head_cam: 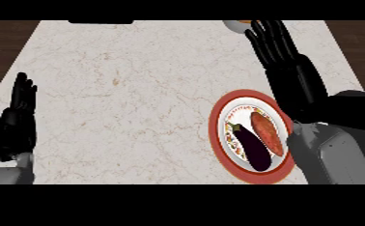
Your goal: Pick the sweet potato from the plate and place it in the pan
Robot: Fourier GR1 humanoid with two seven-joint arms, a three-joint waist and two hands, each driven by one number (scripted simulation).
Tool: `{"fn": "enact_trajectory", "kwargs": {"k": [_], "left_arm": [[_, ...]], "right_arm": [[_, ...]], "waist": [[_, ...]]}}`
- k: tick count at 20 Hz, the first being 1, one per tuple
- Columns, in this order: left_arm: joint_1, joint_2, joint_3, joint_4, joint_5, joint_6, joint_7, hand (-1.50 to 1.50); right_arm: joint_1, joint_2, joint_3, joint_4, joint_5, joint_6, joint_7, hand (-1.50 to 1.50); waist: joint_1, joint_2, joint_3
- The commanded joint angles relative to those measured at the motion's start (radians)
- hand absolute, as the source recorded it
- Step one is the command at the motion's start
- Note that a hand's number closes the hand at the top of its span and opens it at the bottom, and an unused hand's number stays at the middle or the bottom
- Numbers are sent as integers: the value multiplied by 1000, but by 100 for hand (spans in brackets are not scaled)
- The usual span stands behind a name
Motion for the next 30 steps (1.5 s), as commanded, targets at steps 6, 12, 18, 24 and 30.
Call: {"fn": "enact_trajectory", "kwargs": {"k": [6, 12, 18, 24, 30], "left_arm": [[69, -203, -94, 32, 153, -79, 169, 0], [136, -226, -114, -14, 169, -75, 195, 0], [101, -251, -131, 43, 151, -111, 166, 0], [138, -225, -118, -33, 162, -137, 217, 0], [93, -253, -138, -16, 132, -123, 214, 0]], "right_arm": [[248, -170, -46, 187, -119, 271, 31, 150], [593, -245, 20, 12, 331, 63, -374, -150], [772, -242, 19, -89, 540, -157, -368, -150], [604, -262, -23, -125, 652, -162, -63, -150], [354, -308, 50, -78, 752, -4, 300, -150]], "waist": [[-17, 26, 10], [-78, -5, 10], [-30, 7, 7], [-2, 11, 7], [18, 14, 6]]}}
